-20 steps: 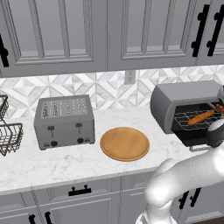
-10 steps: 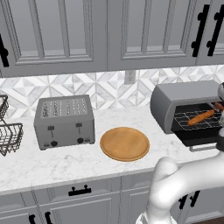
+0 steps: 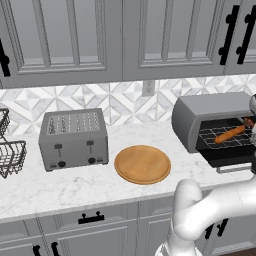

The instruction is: Pick up the kebab skewer and baguette bread, and place them inside the toaster oven. Close the toaster oven door and start by setting the timer.

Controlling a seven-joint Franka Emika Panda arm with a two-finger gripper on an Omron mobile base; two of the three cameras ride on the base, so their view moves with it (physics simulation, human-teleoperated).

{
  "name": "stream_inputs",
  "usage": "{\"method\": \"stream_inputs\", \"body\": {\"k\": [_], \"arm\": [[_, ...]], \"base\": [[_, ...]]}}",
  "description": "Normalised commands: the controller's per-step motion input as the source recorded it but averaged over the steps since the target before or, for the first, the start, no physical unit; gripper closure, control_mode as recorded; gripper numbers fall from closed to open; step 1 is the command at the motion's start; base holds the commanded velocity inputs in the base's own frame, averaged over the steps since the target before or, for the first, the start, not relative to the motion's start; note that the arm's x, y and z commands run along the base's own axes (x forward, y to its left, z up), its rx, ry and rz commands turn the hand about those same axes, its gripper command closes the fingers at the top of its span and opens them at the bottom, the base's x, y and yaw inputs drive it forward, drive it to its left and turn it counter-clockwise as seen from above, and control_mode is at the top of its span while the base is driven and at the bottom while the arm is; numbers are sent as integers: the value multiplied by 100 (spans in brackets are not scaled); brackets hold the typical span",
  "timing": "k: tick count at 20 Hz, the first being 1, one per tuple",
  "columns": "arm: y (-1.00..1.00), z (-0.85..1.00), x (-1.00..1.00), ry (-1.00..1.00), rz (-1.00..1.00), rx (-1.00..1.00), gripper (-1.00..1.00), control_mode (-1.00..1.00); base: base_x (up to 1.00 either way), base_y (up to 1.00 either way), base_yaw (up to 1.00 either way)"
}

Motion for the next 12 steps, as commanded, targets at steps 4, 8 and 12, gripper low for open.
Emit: {"method": "stream_inputs", "body": {"k": [4,8,12], "arm": [[0,-44,19,0,0,0,100,-100],[-13,-25,33,0,0,0,100,-100],[-4,-55,7,0,0,0,100,-100]], "base": [[0,0,0],[0,0,0],[0,0,0]]}}
